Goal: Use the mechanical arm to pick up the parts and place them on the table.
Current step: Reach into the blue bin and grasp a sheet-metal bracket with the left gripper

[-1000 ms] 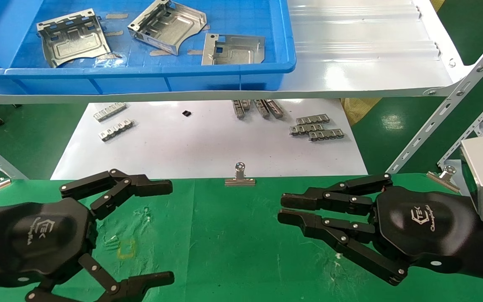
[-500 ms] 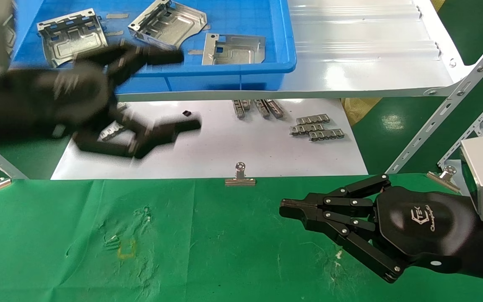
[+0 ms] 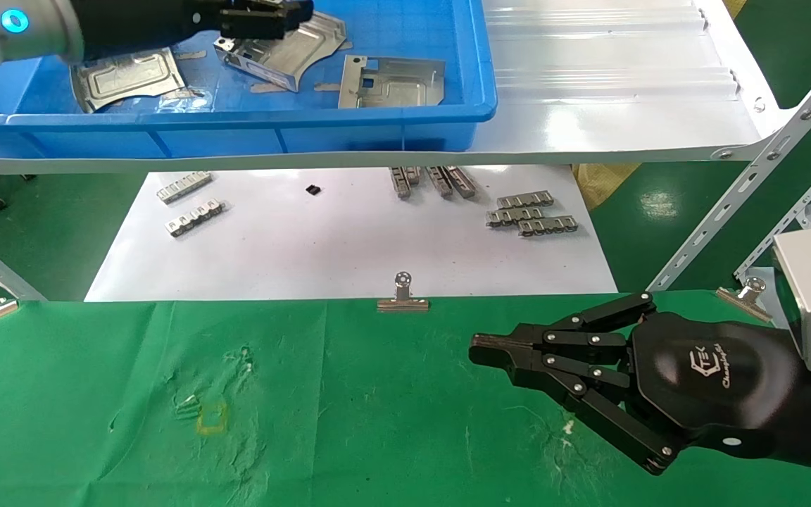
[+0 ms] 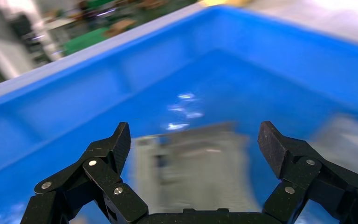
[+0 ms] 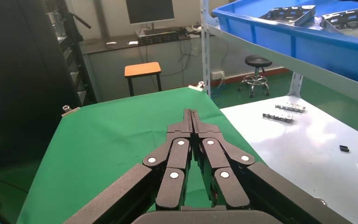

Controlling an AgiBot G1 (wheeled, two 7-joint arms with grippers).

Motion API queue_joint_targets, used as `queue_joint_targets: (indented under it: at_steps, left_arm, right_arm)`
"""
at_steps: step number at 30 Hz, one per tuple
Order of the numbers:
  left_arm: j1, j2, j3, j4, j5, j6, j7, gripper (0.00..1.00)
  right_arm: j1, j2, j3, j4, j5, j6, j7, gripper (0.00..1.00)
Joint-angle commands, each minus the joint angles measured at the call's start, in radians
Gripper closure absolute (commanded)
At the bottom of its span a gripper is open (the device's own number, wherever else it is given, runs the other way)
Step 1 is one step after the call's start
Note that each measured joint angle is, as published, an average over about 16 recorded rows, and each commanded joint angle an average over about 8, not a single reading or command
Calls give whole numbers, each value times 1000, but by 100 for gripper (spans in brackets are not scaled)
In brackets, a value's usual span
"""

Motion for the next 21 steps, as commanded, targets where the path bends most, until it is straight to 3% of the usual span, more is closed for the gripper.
queue_joint_targets:
  at_steps: [1,4,5,7,8,21]
  left_arm:
    - [-31,40,9,76,26,-83,11,57]
    - [-50,69,18,133,43,-131,17,94]
    - [-55,76,21,148,48,-141,18,100]
    - [-63,88,27,173,57,-155,19,100]
    - [-67,93,29,184,61,-161,19,100]
    - [-103,115,55,254,99,-183,8,100]
  right_arm:
    - [0,0,0,0,0,0,0,80]
    - [0,0,0,0,0,0,0,43]
    - [0,0,0,0,0,0,0,30]
    - [0,0,0,0,0,0,0,6]
    - [0,0,0,0,0,0,0,1]
    - [0,0,0,0,0,0,0,0]
